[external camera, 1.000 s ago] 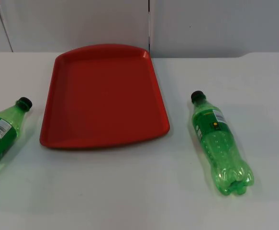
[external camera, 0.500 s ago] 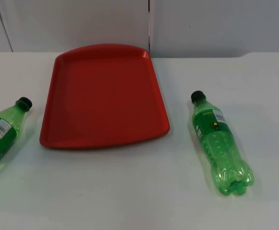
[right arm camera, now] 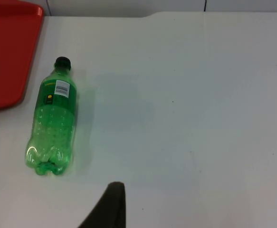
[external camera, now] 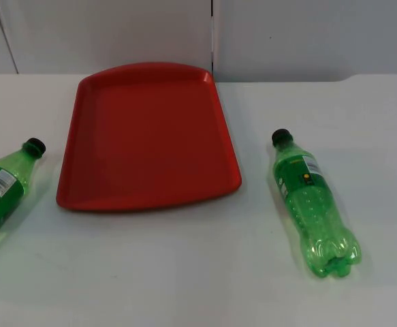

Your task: Place the bottle upright on the tray.

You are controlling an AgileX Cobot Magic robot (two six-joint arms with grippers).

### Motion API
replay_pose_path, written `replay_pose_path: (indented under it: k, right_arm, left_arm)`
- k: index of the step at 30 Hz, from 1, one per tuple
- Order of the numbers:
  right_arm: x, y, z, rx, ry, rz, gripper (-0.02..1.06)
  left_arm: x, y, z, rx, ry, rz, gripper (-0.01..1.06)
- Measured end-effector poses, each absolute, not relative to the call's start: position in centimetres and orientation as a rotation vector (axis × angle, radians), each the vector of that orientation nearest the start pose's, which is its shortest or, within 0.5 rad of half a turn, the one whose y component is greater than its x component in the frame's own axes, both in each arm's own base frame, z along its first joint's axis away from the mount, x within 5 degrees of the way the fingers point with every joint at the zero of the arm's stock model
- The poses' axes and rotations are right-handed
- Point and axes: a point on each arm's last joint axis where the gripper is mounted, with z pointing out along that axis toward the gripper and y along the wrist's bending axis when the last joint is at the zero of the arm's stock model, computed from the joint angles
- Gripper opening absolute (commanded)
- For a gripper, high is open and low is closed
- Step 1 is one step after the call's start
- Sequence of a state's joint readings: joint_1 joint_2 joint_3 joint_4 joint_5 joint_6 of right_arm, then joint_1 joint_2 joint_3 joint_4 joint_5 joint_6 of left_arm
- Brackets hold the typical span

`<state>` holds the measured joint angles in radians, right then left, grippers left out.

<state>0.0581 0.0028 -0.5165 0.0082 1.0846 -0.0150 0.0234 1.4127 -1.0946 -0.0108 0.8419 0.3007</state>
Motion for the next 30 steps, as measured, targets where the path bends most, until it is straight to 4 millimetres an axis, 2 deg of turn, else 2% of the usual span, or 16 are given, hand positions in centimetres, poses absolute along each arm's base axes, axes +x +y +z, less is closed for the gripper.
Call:
replay_pose_path:
  k: [2,3,6,13,16,24,30]
  right_arm:
    - [-0.7,0.0,28.0,-0.076,2.053,0.037,1.05]
    - [-0.7,0.0,28.0,-0.076,2.053,0.037,1.05]
    - [-0.7,0.0,28.0,-0.076,2.053,0.037,1.05]
    - [-0.7,0.0,28.0,-0.076,2.053,0.037,1.05]
    - [-0.7,0.0,28.0,-0.076,2.053,0.037,1.05]
    - [-0.7,0.0,28.0,-0.072,2.053,0.039,1.05]
    - [-0.7,0.0,28.0,-0.072,2.053,0.039,1.05]
  left_arm:
    - [29.3,0.6,28.0,0.444,2.667,0.100,1.05]
    - [29.3,0.6,28.0,0.444,2.667,0.100,1.05]
    - [30.6,0.6,25.7,0.515,2.734,0.083,1.05]
    - [32.7,0.7,23.3,0.541,2.780,0.067,1.05]
    - [33.7,1.2,22.1,0.521,2.802,-0.003,1.05]
    - [34.8,2.2,19.5,0.561,2.808,-0.116,1.05]
    - [35.9,2.3,16.6,0.574,2.853,-0.143,1.05]
